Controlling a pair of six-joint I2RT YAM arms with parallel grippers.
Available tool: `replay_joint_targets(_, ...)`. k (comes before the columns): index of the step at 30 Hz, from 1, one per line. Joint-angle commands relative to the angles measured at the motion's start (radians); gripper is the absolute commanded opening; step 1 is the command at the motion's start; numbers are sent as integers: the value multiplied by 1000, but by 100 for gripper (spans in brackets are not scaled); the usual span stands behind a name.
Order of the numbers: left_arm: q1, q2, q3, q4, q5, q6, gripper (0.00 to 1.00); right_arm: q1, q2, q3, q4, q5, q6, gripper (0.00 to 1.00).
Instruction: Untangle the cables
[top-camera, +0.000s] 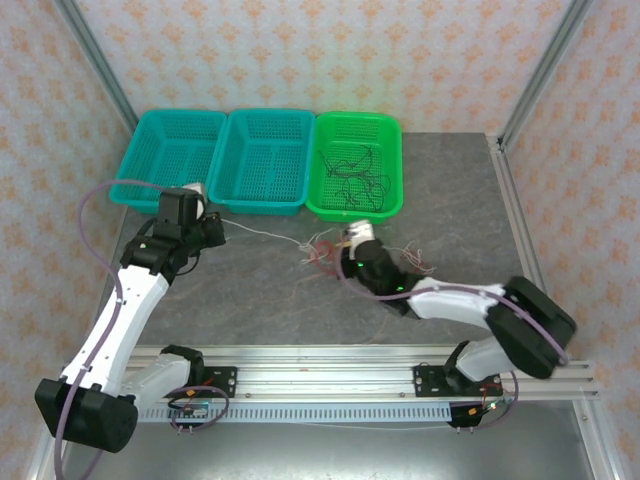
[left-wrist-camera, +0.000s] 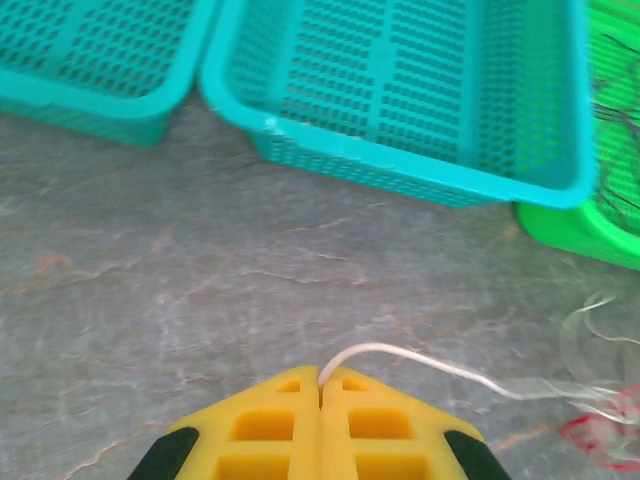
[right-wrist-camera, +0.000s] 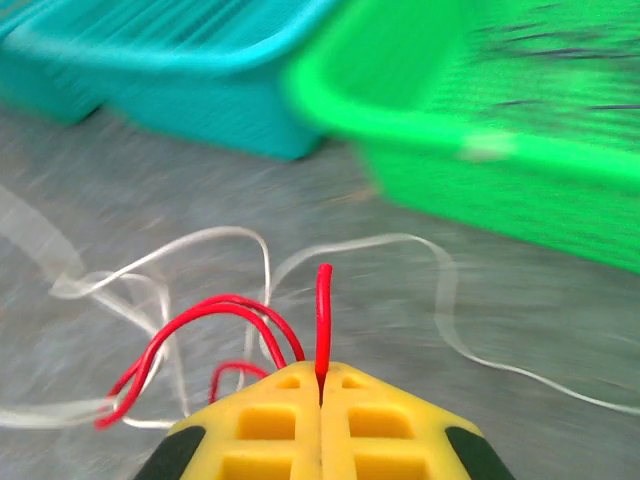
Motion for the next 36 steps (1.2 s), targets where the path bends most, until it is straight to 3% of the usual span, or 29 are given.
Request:
replay_joint_targets(1,64,7,-38,-7,-29,-47,0,-83,-186,-73,-154,216,134,0)
replay_joint_targets(6,112,35,-104,45,21,-119,0,-294,-433,-115,-410,252,242,0)
replay_joint_targets(13,135,47,-135,41,-36,-137,0,-583,-636,-85,-699,325,404,0)
replay_joint_targets(16,150,36,-167,72,16,-120,0,-671,-646,-78,-660,216,369,0)
replay_joint_targets(20,150,27,-207,113,80,-111,0,-672,-569,-31,-640,123,318,0)
replay_joint_targets(24,138,36,-261,211,262,-61,2,-672,-507,-70,-422,-201,289,0)
replay_joint_targets(26,93,39,-292,243,251,-64,8,-667,-484,-98,-308,-323,280,0)
replay_joint_targets(28,12,43,-327,275,196,-85,18,-665,-475,-93,-291,-359,265,0)
replay_joint_targets(33,-160,79,-409,406,127,-175,55,-664,-484,-55,-286,-492,202,0)
replay_joint_targets(36,-206,50,-419,511,121,-146,62,-664,-481,-32,-294,-559,189,0)
